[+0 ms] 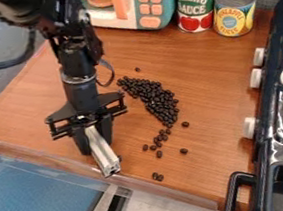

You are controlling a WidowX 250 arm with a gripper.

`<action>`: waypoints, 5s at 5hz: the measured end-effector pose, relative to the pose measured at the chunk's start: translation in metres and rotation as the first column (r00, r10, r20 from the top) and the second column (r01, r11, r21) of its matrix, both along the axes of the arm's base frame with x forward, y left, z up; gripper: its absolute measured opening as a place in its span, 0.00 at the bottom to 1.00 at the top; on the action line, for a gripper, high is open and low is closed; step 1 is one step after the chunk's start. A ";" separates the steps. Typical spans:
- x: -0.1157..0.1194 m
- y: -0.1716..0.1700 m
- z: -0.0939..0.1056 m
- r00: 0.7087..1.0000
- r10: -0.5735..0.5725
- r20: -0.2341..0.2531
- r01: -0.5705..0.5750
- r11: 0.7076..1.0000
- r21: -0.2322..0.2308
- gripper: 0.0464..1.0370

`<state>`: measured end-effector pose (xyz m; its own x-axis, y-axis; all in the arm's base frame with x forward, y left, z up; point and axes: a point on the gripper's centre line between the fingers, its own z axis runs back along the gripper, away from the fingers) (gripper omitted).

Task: Sweep into pile

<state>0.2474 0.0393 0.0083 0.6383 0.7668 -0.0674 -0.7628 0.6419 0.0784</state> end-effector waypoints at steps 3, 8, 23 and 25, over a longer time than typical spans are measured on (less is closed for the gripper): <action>0.011 0.002 -0.003 0.999 0.044 0.005 -0.044 0.999 0.021 0.34; 0.049 0.017 -0.003 0.992 0.115 0.050 -0.116 0.993 0.006 0.34; 0.151 -0.084 0.019 0.978 0.109 0.177 -0.098 0.993 -0.073 0.34; 0.163 -0.086 0.003 0.979 0.106 0.174 -0.098 0.994 -0.051 0.34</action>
<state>0.4108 -0.0464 0.0110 0.5617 0.8273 0.0057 -0.8238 0.5600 -0.0881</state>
